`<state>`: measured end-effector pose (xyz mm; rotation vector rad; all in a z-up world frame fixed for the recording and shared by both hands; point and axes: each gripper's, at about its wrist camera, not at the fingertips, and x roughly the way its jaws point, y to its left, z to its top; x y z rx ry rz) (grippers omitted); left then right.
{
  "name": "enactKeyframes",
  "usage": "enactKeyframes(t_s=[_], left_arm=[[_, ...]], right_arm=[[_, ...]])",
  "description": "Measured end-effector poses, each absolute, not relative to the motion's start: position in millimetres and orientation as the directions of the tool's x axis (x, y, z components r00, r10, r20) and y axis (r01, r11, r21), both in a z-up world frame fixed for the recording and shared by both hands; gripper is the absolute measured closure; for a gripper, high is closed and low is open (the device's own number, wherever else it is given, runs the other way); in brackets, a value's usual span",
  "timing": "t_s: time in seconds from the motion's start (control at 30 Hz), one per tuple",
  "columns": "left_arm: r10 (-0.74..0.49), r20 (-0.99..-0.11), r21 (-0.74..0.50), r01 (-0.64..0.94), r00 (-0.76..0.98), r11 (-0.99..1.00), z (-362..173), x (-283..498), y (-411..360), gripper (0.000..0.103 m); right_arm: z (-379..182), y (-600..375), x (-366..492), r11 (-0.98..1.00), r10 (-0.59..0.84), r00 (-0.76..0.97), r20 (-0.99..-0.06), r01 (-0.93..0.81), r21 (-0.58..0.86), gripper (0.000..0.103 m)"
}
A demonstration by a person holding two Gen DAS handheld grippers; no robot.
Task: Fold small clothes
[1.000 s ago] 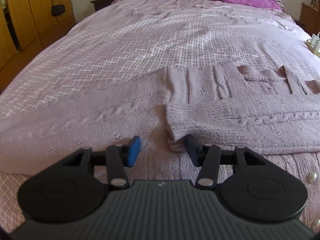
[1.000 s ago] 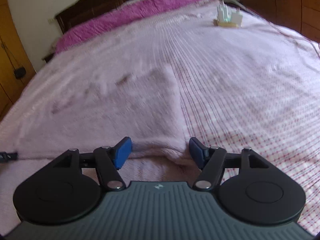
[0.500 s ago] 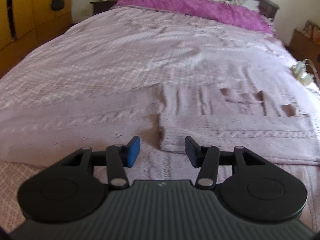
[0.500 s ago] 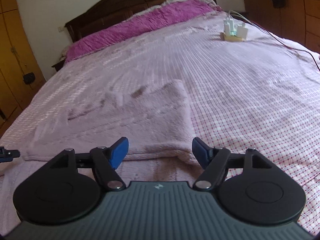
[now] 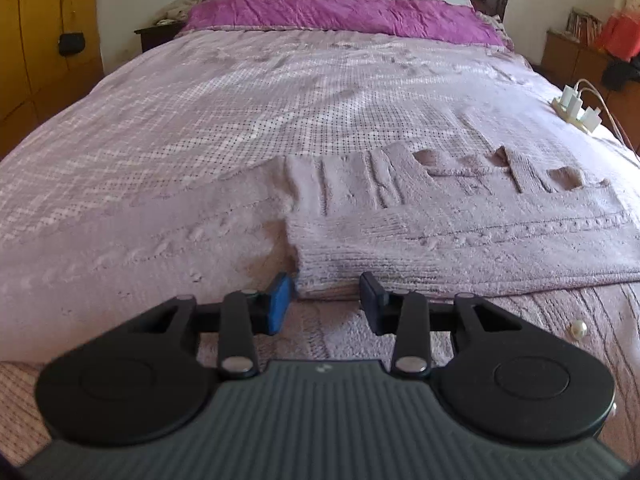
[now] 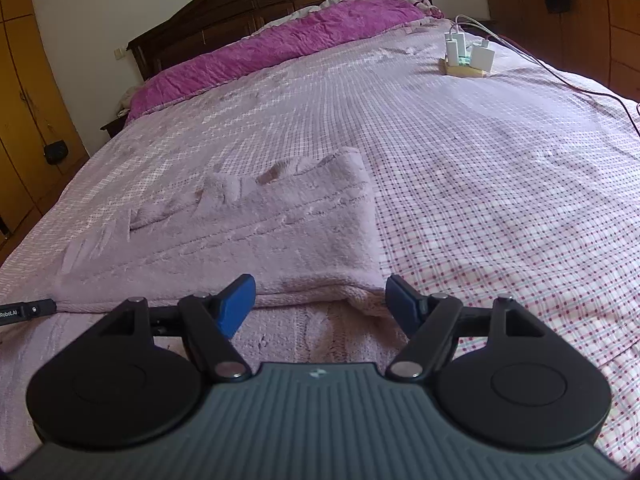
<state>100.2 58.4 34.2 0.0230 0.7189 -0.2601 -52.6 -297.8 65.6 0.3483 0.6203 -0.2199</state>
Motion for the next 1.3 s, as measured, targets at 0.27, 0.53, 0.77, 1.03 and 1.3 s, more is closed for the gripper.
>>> enactKeyframes(t_s=[0.27, 0.53, 0.77, 1.03, 1.3], left_arm=[[-0.354, -0.641, -0.264, 0.237, 0.681, 0.935, 40, 105, 78, 0.095], [-0.205, -0.694, -0.149, 0.141, 0.690, 0.979, 64, 112, 87, 0.095], [-0.242, -0.685, -0.132, 0.210, 0.687, 0.969, 64, 99, 70, 0.092], [-0.251, -0.711, -0.135, 0.223, 0.657, 0.966, 39, 108, 47, 0.093], [-0.262, -0.703, -0.176, 0.195, 0.661, 0.965, 39, 106, 57, 0.091]], right_arm=[[61, -298, -51, 0.918, -0.103, 0.791, -0.603, 0.308, 0.248, 0.025], [64, -296, -55, 0.924, -0.097, 0.802, -0.590, 0.293, 0.245, 0.025], [67, -293, -57, 0.927, -0.092, 0.805, -0.586, 0.285, 0.245, 0.025], [59, -297, -52, 0.925, -0.087, 0.796, -0.599, 0.289, 0.249, 0.025], [41, -305, -45, 0.914, -0.113, 0.755, -0.646, 0.333, 0.230, 0.023]])
